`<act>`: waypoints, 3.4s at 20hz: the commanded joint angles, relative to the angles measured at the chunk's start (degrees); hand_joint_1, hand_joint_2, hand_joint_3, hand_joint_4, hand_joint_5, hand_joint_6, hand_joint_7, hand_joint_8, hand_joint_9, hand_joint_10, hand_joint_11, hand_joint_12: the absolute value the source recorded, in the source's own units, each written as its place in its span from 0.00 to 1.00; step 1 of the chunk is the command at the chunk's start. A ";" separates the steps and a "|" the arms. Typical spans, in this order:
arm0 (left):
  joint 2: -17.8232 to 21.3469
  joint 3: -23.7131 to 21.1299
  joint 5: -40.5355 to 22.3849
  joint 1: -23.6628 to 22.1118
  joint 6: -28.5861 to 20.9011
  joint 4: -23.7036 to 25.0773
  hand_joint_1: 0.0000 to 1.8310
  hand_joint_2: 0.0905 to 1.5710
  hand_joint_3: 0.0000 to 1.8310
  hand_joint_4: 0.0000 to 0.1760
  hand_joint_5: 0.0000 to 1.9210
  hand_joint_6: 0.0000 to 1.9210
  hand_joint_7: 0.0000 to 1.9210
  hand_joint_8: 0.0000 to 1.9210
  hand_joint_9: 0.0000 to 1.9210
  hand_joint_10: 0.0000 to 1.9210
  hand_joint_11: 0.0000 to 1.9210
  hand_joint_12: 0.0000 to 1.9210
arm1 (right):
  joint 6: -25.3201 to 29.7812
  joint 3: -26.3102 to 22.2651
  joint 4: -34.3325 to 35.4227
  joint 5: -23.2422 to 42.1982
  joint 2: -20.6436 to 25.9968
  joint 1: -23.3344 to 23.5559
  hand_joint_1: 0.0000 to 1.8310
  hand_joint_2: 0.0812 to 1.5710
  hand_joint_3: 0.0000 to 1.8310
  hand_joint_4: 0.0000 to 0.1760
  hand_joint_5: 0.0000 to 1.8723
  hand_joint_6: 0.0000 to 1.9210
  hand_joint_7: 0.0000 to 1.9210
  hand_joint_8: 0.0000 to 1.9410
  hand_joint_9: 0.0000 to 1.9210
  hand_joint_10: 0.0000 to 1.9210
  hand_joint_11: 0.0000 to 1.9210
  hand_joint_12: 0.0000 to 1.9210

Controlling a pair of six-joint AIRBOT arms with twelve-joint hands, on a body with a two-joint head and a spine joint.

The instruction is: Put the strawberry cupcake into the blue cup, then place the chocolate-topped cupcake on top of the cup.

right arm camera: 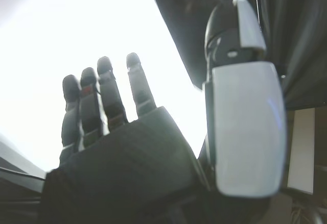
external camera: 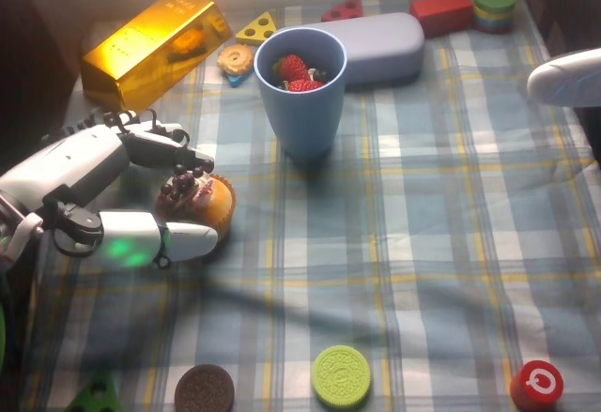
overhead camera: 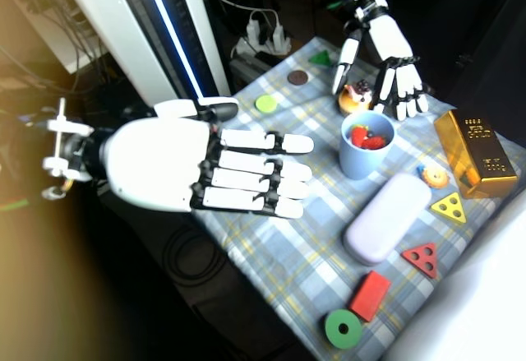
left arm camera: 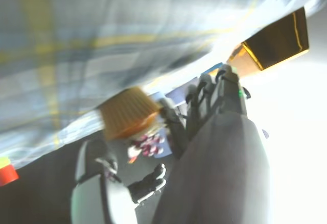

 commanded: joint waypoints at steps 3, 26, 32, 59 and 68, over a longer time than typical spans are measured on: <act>0.50 -0.27 -5.01 -0.63 0.34 1.22 0.57 0.65 0.00 1.00 0.56 0.41 0.22 0.00 0.14 0.00 0.00 0.00 | 0.12 0.49 2.43 6.38 -0.34 0.33 0.00 0.65 0.00 0.30 0.00 0.00 0.08 0.00 0.06 0.00 0.00 0.19; 5.87 -0.30 -8.89 -11.45 0.38 7.20 0.57 0.66 0.00 1.00 0.56 0.42 0.24 0.00 0.14 0.00 0.00 0.00 | 0.12 1.23 2.42 6.10 -1.28 0.21 0.00 0.66 0.00 0.24 0.00 0.00 0.08 0.00 0.06 0.00 0.00 0.16; 2.73 3.00 -5.81 -17.83 0.39 10.59 0.57 0.66 0.00 1.00 0.55 0.43 0.23 0.00 0.12 0.00 0.00 0.00 | 0.12 1.24 2.42 6.11 -1.32 0.20 0.00 0.65 0.00 0.22 0.00 0.00 0.08 0.00 0.06 0.00 0.00 0.17; -8.00 11.87 -3.90 -25.42 0.32 12.93 0.57 0.66 0.00 1.00 0.56 0.42 0.26 0.00 0.12 0.00 0.00 0.00 | 0.12 1.10 2.03 7.38 -1.19 0.23 0.00 0.62 0.00 0.17 0.03 0.00 0.09 0.00 0.09 0.00 0.00 0.34; -8.43 11.90 -3.62 -25.81 0.34 13.56 0.57 0.67 0.00 1.00 0.55 0.45 0.25 0.00 0.13 0.00 0.00 0.00 | 0.12 1.18 2.00 7.38 -1.43 0.23 0.00 0.62 0.00 0.21 0.02 0.00 0.09 0.00 0.09 0.00 0.00 0.35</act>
